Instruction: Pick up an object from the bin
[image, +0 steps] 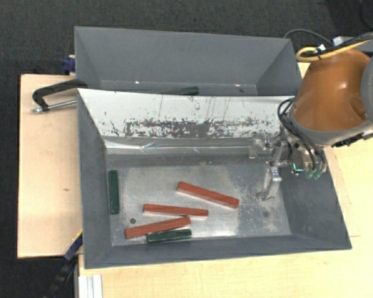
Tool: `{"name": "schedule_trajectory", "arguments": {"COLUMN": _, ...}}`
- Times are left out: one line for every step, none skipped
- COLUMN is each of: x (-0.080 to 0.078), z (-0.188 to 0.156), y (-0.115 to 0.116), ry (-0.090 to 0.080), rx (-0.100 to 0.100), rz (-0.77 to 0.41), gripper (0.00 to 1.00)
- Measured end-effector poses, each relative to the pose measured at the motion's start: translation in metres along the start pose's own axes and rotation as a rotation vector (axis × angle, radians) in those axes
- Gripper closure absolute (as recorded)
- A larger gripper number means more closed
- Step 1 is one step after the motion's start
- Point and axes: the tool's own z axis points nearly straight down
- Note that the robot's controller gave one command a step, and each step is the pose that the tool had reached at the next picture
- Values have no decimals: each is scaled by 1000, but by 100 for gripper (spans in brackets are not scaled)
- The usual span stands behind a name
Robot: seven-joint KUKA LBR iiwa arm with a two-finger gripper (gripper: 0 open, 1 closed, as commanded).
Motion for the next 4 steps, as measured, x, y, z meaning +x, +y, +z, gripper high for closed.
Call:
{"name": "schedule_trajectory", "arguments": {"x": 1, "z": 47, "y": 5, "ry": -7, "rx": 0, "rz": 42, "gripper": 0}}
{"name": "schedule_trajectory", "arguments": {"x": 6, "z": 116, "y": -3, "ry": 1, "rx": 0, "rz": 76, "gripper": 100}}
{"name": "schedule_trajectory", "arguments": {"x": 6, "z": 116, "y": -3, "ry": 1, "rx": 0, "rz": 76, "gripper": 100}}
{"name": "schedule_trajectory", "arguments": {"x": -12, "z": -73, "y": 12, "ry": -15, "rx": 0, "rz": 68, "gripper": 100}}
